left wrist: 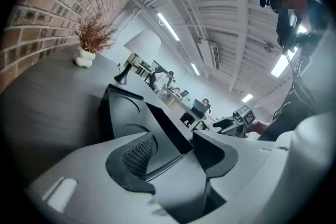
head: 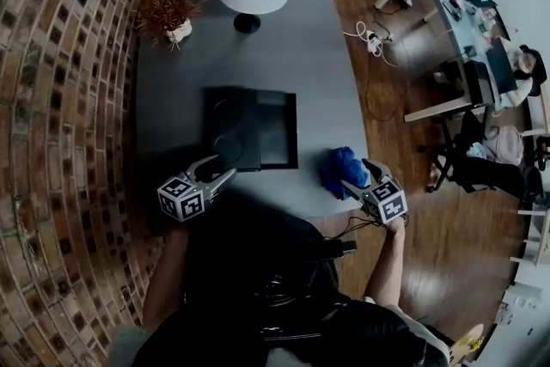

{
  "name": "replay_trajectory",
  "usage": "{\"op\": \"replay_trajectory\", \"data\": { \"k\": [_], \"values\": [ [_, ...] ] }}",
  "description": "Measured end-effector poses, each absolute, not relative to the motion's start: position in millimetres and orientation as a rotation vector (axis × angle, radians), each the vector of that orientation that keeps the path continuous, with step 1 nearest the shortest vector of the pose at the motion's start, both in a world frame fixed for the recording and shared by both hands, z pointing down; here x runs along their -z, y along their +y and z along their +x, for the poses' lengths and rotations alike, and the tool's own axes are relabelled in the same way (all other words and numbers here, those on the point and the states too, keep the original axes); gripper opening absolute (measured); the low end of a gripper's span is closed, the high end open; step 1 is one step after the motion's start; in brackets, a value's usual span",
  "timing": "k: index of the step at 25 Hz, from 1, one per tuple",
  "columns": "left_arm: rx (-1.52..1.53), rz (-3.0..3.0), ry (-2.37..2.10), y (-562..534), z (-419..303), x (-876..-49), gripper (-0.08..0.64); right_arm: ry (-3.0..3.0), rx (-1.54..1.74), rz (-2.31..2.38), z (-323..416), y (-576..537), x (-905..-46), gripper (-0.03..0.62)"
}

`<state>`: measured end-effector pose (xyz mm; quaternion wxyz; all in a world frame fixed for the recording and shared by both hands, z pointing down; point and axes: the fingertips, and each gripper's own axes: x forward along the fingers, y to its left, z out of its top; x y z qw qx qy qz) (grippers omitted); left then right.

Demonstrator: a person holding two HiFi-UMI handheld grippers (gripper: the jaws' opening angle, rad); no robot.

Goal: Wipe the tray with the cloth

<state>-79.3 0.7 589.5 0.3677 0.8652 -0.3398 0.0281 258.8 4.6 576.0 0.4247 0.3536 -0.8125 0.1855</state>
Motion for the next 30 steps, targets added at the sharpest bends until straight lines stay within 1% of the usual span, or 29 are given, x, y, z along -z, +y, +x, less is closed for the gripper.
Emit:
{"op": "replay_trajectory", "data": {
  "k": [2,3,6,7,9,10,11,12,19,26,30],
  "values": [
    [0.004,2.208,-0.936,-9.5,-101.7,-576.7,0.242,-2.222,-0.505,0.966,228.4,-14.9,-555.1,0.348],
    [0.040,2.194,-0.972,-17.4,-114.1,-573.0,0.242,-2.305,-0.569,1.001,210.9,-24.1,-550.4,0.302],
    [0.074,2.134,-1.045,-43.5,-141.8,-582.2,0.245,-2.387,-0.842,0.973,158.7,-42.5,-581.9,0.301],
    [0.067,2.108,-1.048,-50.5,-144.8,-589.8,0.257,-2.361,-0.904,0.939,145.9,-45.8,-601.1,0.303],
    [0.050,2.067,-1.039,-61.8,-143.3,-602.4,0.264,-2.305,-0.998,0.890,128.2,-50.5,-630.4,0.328],
    [0.040,2.056,-1.036,-66.6,-140.9,-606.8,0.264,-2.290,-1.040,0.872,121.7,-52.6,-639.1,0.330],
    [0.030,2.047,-1.039,-71.0,-138.7,-610.7,0.264,-2.285,-1.075,0.850,115.6,-54.5,-645.2,0.318],
    [0.020,2.039,-1.046,-75.9,-137.5,-614.4,0.265,-2.282,-1.095,0.823,109.7,-56.3,-650.2,0.301],
    [-0.002,1.986,-1.050,-92.7,-128.4,-631.1,0.265,-2.262,-1.147,0.730,94.6,-59.5,-662.3,0.299],
    [0.028,1.971,-1.050,-94.6,-123.6,-633.5,0.265,-2.238,-1.108,0.692,89.0,-65.5,-665.0,0.299],
    [0.032,1.967,-1.059,-95.1,-123.8,-632.8,0.265,-2.291,-1.116,0.595,71.5,-58.2,-649.1,0.299]
  ]
}}
